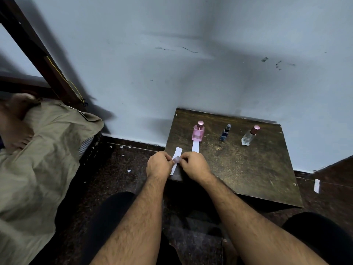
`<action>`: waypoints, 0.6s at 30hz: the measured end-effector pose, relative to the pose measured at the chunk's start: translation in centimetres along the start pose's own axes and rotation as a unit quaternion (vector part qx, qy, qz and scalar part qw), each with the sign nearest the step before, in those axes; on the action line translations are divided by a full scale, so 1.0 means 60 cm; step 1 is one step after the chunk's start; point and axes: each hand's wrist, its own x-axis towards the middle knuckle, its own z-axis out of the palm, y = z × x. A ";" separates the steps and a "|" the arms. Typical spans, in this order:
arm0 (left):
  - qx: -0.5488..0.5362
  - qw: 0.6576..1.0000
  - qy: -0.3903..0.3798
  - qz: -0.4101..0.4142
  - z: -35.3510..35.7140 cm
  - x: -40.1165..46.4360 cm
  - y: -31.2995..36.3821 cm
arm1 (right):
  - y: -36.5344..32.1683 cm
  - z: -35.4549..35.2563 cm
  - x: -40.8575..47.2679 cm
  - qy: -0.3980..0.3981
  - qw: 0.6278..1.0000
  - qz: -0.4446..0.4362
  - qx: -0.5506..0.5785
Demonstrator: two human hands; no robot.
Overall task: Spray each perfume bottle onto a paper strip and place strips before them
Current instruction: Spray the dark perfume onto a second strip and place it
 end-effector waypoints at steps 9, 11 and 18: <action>0.035 0.999 0.023 -0.003 0.011 0.008 0.013 | -0.004 -0.028 0.014 0.054 0.998 -0.012 -0.033; 0.037 0.999 0.016 -0.008 0.012 0.014 0.014 | -0.008 -0.032 0.019 0.047 0.997 -0.020 -0.049; 0.043 0.999 0.006 -0.017 0.014 0.022 0.017 | -0.034 -0.070 0.032 0.081 0.992 -0.041 -0.085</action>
